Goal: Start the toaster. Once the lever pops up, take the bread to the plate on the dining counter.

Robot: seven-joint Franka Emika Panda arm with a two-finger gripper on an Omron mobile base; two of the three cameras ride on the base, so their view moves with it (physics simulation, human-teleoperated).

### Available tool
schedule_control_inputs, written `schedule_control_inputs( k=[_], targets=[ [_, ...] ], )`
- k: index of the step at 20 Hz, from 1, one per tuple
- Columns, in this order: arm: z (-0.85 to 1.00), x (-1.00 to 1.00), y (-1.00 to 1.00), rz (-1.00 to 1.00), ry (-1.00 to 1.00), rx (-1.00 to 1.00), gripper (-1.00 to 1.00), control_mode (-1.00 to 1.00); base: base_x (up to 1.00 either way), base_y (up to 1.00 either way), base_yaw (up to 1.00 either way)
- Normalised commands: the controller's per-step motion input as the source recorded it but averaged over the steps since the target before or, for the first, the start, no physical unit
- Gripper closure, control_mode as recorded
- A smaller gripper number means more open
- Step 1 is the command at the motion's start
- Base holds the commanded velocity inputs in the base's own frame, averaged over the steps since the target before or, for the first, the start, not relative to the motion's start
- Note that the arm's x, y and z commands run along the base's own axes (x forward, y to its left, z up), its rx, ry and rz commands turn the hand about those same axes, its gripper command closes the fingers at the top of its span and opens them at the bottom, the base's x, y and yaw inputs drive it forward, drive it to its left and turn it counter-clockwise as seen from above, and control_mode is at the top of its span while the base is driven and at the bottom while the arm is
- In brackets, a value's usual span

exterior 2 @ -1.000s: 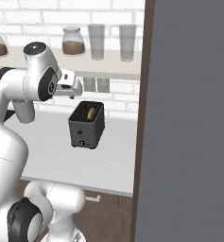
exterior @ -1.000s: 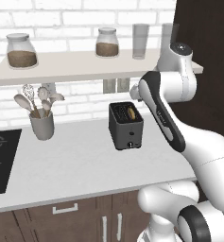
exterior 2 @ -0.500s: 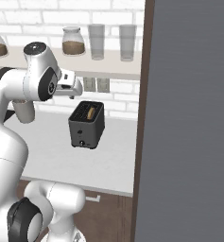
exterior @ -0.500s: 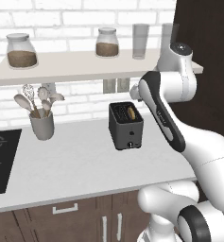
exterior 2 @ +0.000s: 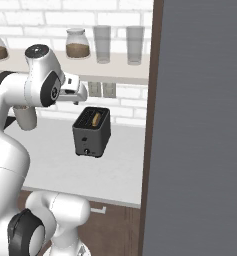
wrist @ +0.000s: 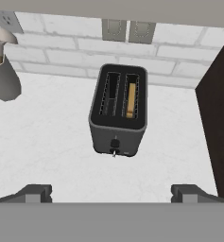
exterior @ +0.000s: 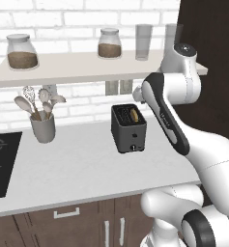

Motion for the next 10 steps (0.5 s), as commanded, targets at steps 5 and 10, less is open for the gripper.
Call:
schedule_control_inputs(
  k=[5,10],
  targets=[
    [0.00,0.00,0.00,0.00,0.00,0.00,-1.00,-1.00,0.00,0.00,0.00],
    [0.00,0.00,0.00,0.00,0.00,0.00,-1.00,-1.00,0.00,0.00,0.00]
  ],
)
